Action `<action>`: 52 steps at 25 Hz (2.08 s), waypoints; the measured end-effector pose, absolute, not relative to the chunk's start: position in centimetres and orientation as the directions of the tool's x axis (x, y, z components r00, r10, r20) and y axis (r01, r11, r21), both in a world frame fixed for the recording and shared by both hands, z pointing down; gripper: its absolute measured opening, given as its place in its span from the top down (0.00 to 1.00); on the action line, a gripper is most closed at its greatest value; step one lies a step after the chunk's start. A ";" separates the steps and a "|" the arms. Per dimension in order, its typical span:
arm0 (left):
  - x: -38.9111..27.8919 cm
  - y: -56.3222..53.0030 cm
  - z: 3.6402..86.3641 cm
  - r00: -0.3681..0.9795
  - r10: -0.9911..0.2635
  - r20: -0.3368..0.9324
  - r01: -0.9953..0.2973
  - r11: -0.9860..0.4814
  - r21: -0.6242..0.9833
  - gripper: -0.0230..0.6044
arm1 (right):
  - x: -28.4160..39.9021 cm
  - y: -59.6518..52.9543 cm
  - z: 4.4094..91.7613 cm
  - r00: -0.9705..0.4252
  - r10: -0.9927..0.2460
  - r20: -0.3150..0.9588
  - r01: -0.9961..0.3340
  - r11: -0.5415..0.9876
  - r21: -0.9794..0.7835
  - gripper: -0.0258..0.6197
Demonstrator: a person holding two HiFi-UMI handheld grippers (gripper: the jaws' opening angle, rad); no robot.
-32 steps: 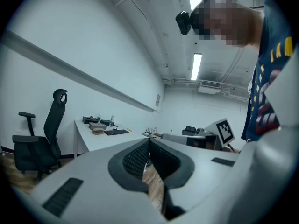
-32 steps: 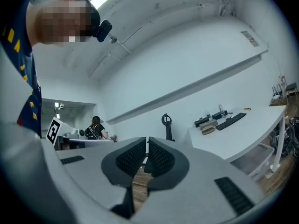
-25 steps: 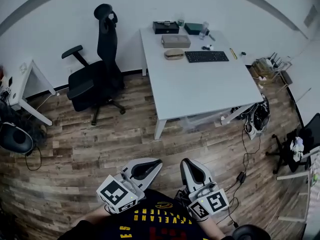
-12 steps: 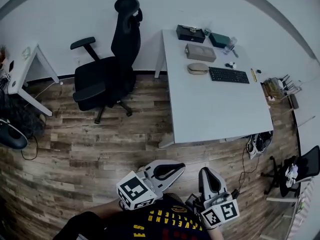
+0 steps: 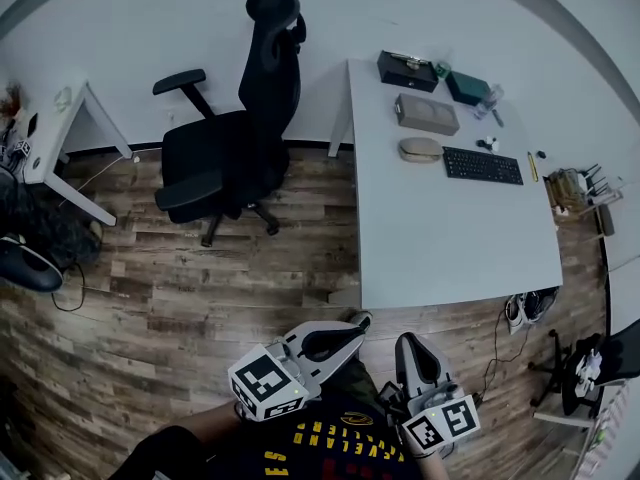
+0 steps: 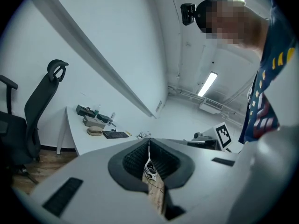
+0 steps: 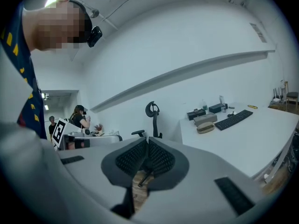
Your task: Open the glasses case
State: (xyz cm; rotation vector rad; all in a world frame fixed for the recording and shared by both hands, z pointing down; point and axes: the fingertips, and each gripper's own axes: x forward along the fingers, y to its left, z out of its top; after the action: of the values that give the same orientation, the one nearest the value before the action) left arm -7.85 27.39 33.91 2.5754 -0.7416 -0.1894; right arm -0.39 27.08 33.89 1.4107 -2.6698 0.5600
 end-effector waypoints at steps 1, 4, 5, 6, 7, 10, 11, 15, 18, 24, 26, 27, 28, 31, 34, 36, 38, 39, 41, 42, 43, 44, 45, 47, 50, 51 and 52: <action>-7.7 26.8 34.0 0.845 -0.535 -0.001 -0.476 -0.754 0.453 0.94 | -0.2 26.3 34.0 -0.579 -0.784 0.222 -0.807 0.513 -0.292 0.92; -7.2 24.5 33.9 0.838 -0.546 0.012 -0.498 -0.755 0.426 0.94 | 0.3 23.7 34.2 -0.595 -0.779 0.197 -0.792 0.526 -0.312 0.92; -7.1 23.6 33.8 0.833 -0.552 0.015 -0.508 -0.755 0.415 0.94 | 0.5 22.8 34.2 -0.601 -0.777 0.187 -0.786 0.531 -0.316 0.92; -6.9 22.7 33.7 0.828 -0.560 0.017 -0.518 -0.754 0.405 0.94 | 0.8 21.8 34.1 -0.606 -0.776 0.177 -0.781 0.537 -0.320 0.92; -6.6 21.7 33.5 0.823 -0.567 0.018 -0.527 -0.752 0.396 0.94 | 1.1 20.7 33.9 -0.610 -0.774 0.167 -0.776 0.542 -0.322 0.92; -5.2 18.6 33.0 0.817 -0.577 0.027 -0.543 -0.751 0.375 0.94 | 2.4 17.3 33.3 -0.621 -0.772 0.137 -0.764 0.556 -0.327 0.92; -4.5 17.6 32.9 0.817 -0.575 0.033 -0.545 -0.753 0.368 0.94 | 3.0 16.3 33.1 -0.623 -0.772 0.129 -0.760 0.559 -0.331 0.92; -1.3 14.0 32.7 0.819 -0.569 0.070 -0.559 -0.765 0.321 0.94 | 6.2 12.2 33.2 -0.621 -0.776 0.112 -0.752 0.551 -0.362 0.92; 0.1 11.5 32.5 0.799 -0.594 0.092 -0.588 -0.741 0.323 0.94 | 8.3 9.7 33.3 -0.628 -0.772 0.099 -0.734 0.546 -0.404 0.92; 3.3 8.4 32.8 0.784 -0.603 0.150 -0.616 -0.723 0.312 0.94 | 11.1 6.3 33.7 -0.650 -0.756 0.070 -0.694 0.555 -0.458 0.92; 4.1 7.8 33.1 0.784 -0.597 0.171 -0.618 -0.723 0.309 0.94 | 11.7 5.5 34.4 -0.658 -0.749 0.073 -0.683 0.553 -0.478 0.92; 4.4 7.5 33.3 0.784 -0.594 0.180 -0.618 -0.721 0.313 0.94 | 11.8 5.1 34.9 -0.661 -0.746 0.078 -0.677 0.550 -0.489 0.92; 4.5 7.0 33.5 0.784 -0.591 0.188 -0.618 -0.719 0.319 0.94 | 12.0 4.8 35.3 -0.663 -0.744 0.083 -0.673 0.544 -0.501 0.92; 4.9 5.7 33.7 0.791 -0.576 0.205 -0.609 -0.714 0.344 0.94 | 12.5 4.0 36.0 -0.656 -0.749 0.095 -0.670 0.519 -0.532 0.92; 5.7 4.4 34.0 0.815 -0.534 0.224 -0.579 -0.739 0.345 0.94 | 12.9 2.9 36.2 -0.629 -0.771 0.099 -0.686 0.490 -0.538 0.92; 6.1 3.5 34.4 0.831 -0.504 0.238 -0.557 -0.760 0.335 0.94 | 13.2 1.9 36.4 -0.603 -0.790 0.105 -0.703 0.465 -0.538 0.92; 6.2 2.3 34.7 0.841 -0.483 0.245 -0.541 -0.774 0.330 0.94 | 13.4 0.6 36.8 -0.577 -0.809 0.111 -0.716 0.436 -0.545 0.92; 6.1 1.6 34.8 0.845 -0.476 0.244 -0.534 -0.778 0.331 0.94 | 13.5 0.0 36.9 -0.565 -0.817 0.116 -0.722 0.421 -0.548 0.92; 6.0 0.2 35.1 0.852 -0.464 0.243 -0.523 -0.785 0.332 0.94 | 13.6 -1.2 37.4 -0.544 -0.828 0.134 -0.737 0.396 -0.548 0.92; 5.9 -0.5 35.3 0.853 -0.461 0.243 -0.520 -0.785 0.337 0.94 | 13.6 -1.9 37.6 -0.537 -0.831 0.146 -0.744 0.385 -0.546 0.92; 5.7 -1.2 35.6 0.855 -0.460 0.241 -0.518 -0.781 0.348 0.94 | 13.6 -2.6 37.8 -0.531 -0.832 0.159 -0.751 0.376 -0.543 0.92; 5.5 -1.9 35.8 0.856 -0.460 0.236 -0.517 -0.776 0.362 0.94 | 13.5 -3.3 38.0 -0.527 -0.833 0.170 -0.757 0.369 -0.540 0.92; 5.4 -2.5 36.0 0.857 -0.461 0.231 -0.515 -0.770 0.376 0.94 | 13.4 -3.9 38.1 -0.523 -0.833 0.182 -0.763 0.363 -0.535 0.92; 5.1 -3.7 36.7 0.857 -0.463 0.227 -0.516 -0.762 0.391 0.94 | 13.4 -5.0 38.3 -0.516 -0.832 0.204 -0.777 0.354 -0.521 0.92; 4.9 -5.6 38.1 0.853 -0.467 0.231 -0.521 -0.758 0.393 0.94 | 13.7 -6.7 39.1 -0.502 -0.830 0.241 -0.797 0.336 -0.502 0.92; 4.9 -6.2 38.6 0.852 -0.468 0.234 -0.524 -0.759 0.388 0.94 | 13.8 -7.1 39.5 -0.496 -0.831 0.253 -0.804 0.330 -0.494 0.92; 4.8 -6.8 39.1 0.850 -0.469 0.240 -0.527 -0.760 0.381 0.94 | 13.9 -7.6 40.0 -0.490 -0.831 0.265 -0.812 0.323 -0.487 0.92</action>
State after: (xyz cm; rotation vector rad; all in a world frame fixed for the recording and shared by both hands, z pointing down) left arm 4.79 -6.83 39.15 2.5850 -0.7351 0.1794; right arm 13.95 -7.65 40.01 1.6032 -2.5821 0.9173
